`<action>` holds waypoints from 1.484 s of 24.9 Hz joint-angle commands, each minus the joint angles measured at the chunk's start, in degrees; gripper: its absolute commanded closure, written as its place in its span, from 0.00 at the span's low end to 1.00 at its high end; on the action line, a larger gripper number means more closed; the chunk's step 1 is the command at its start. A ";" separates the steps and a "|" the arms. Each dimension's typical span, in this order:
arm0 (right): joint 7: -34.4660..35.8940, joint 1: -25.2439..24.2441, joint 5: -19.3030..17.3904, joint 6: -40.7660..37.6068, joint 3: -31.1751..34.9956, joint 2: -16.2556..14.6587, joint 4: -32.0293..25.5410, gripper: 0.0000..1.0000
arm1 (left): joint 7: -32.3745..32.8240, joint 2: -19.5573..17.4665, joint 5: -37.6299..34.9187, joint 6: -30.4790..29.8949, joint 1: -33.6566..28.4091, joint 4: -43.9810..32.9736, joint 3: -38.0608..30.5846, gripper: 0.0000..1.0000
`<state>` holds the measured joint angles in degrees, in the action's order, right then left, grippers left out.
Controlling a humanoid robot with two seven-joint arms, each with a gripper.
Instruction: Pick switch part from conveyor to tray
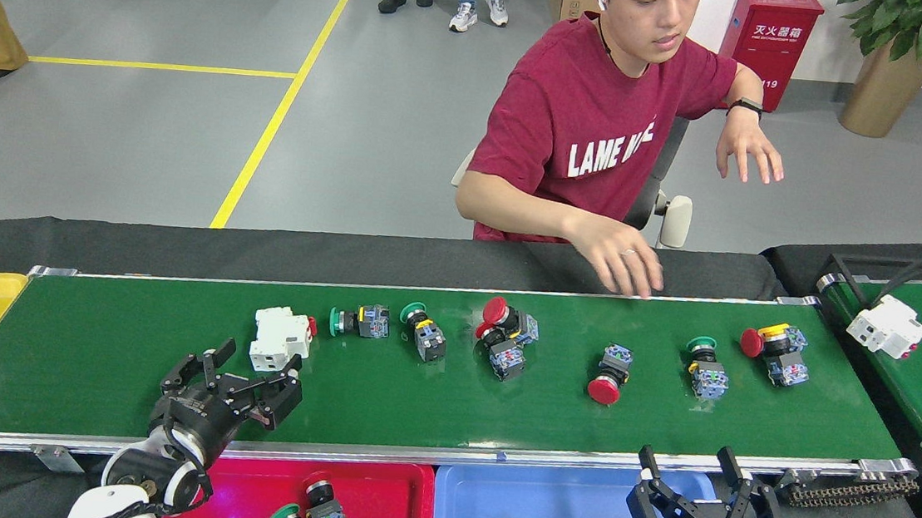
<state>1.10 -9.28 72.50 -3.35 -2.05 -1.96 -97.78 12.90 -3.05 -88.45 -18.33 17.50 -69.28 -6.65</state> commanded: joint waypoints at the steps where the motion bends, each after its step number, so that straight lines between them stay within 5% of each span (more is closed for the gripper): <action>1: -1.19 2.51 0.53 0.89 -0.76 2.58 -0.39 0.03 | -0.59 -0.47 -0.14 0.58 1.40 0.11 0.06 0.00; 6: -4.00 10.86 6.95 7.13 -8.14 7.94 4.88 0.03 | -0.59 -0.29 -0.23 1.10 2.10 1.87 0.32 0.00; 12: -4.97 17.37 8.27 20.05 -20.36 8.29 12.53 0.03 | -2.53 -0.21 -1.63 9.45 7.28 11.09 1.29 0.08; 14: -5.15 17.63 8.44 22.07 -20.71 9.08 14.81 0.03 | -5.51 -0.29 -2.43 11.21 8.16 12.68 1.90 0.37; 16: -5.06 17.81 8.62 24.97 -20.80 9.43 15.95 0.03 | -7.71 -0.21 -1.99 10.95 7.99 12.68 1.81 0.81; 18: -5.06 20.62 8.44 27.79 -20.80 9.78 18.77 0.03 | -10.79 -0.12 -1.90 10.68 7.46 12.59 1.90 0.96; 24: -5.06 28.70 6.60 29.63 -22.29 11.10 33.00 0.03 | -12.72 -2.49 -1.90 -0.21 0.08 -0.50 2.43 0.98; 28: -4.79 31.25 1.50 29.72 -24.84 11.19 34.85 0.05 | -12.72 -5.22 -1.19 -7.33 -5.99 -7.80 1.55 0.97; 37: -5.15 32.48 1.33 24.09 -25.10 10.40 35.03 0.75 | -12.81 -8.20 6.10 -17.00 -14.78 -13.87 -7.15 0.96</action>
<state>-4.00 22.03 73.87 22.56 -27.16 8.65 -62.34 0.66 -10.51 -83.21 -33.54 2.41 -82.19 -12.74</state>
